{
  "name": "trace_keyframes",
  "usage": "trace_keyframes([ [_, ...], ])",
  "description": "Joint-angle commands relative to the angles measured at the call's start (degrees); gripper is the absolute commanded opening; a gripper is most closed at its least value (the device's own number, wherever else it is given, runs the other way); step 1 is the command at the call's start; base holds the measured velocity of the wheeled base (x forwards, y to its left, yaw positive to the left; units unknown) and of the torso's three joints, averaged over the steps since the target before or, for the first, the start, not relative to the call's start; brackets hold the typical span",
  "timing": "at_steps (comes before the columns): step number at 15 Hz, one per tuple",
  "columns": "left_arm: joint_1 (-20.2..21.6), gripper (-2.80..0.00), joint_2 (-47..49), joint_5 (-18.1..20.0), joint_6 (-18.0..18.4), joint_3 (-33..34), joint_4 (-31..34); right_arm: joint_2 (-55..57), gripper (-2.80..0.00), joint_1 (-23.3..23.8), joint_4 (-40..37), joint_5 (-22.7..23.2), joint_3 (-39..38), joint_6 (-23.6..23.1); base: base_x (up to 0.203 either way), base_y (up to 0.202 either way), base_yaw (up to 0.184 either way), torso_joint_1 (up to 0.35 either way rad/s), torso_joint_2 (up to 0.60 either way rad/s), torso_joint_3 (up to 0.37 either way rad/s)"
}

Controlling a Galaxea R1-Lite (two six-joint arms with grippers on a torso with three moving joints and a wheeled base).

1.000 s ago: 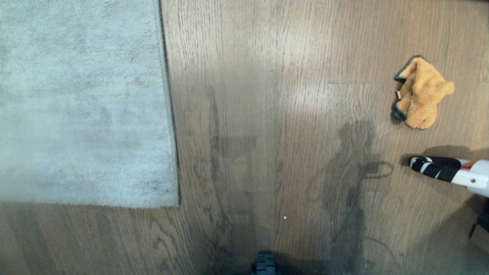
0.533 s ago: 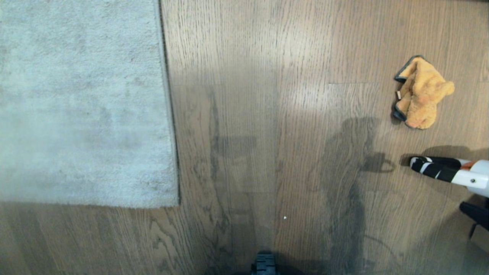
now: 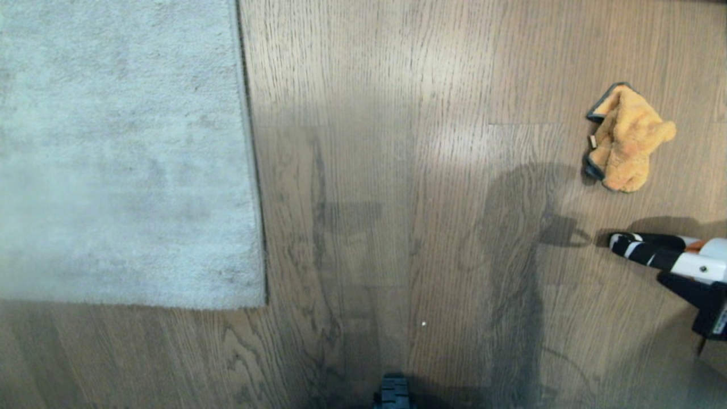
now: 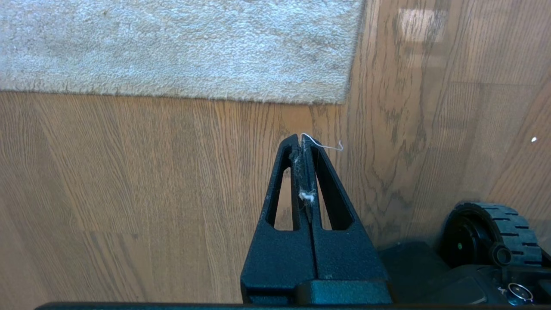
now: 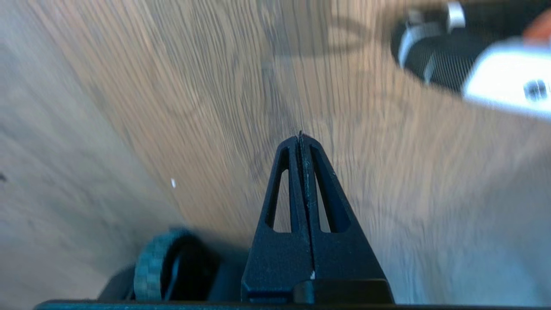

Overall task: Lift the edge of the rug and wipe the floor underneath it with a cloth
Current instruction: Pick up the rag

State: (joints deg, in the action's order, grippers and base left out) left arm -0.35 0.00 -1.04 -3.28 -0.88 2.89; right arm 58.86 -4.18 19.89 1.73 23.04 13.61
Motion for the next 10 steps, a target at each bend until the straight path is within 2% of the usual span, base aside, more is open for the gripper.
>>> trace_keyframes([
  [1,0.0,-2.8,0.0,0.0,-0.1,0.0,0.0,4.1,-2.8,0.0,1.9,0.0,1.5,0.1,0.0,0.0,0.0,0.0,0.0,0.0],
  [7,0.0,-2.8,0.0,0.0,-0.1,0.0,0.0,7.2,-2.8,0.0,2.4,0.5,3.6,-0.1,0.0,0.0,0.0,0.0,0.0,0.0],
  [8,0.0,-2.8,0.0,0.0,-0.1,0.0,0.0,7.5,-2.05,-0.1,2.4,0.4,3.7,0.0,0.0,0.0,0.0,0.0,0.0,0.0],
  [9,0.0,-2.8,0.0,0.0,-0.1,0.0,0.0,8.0,0.0,0.0,2.4,0.4,3.9,-0.1,0.0,0.0,0.0,0.0,0.0,0.0],
  [10,0.0,-2.8,0.0,0.0,-0.1,0.0,0.0,8.2,0.0,0.0,2.4,0.4,4.0,-0.2,0.0,0.0,0.0,0.0,0.0,0.0],
])
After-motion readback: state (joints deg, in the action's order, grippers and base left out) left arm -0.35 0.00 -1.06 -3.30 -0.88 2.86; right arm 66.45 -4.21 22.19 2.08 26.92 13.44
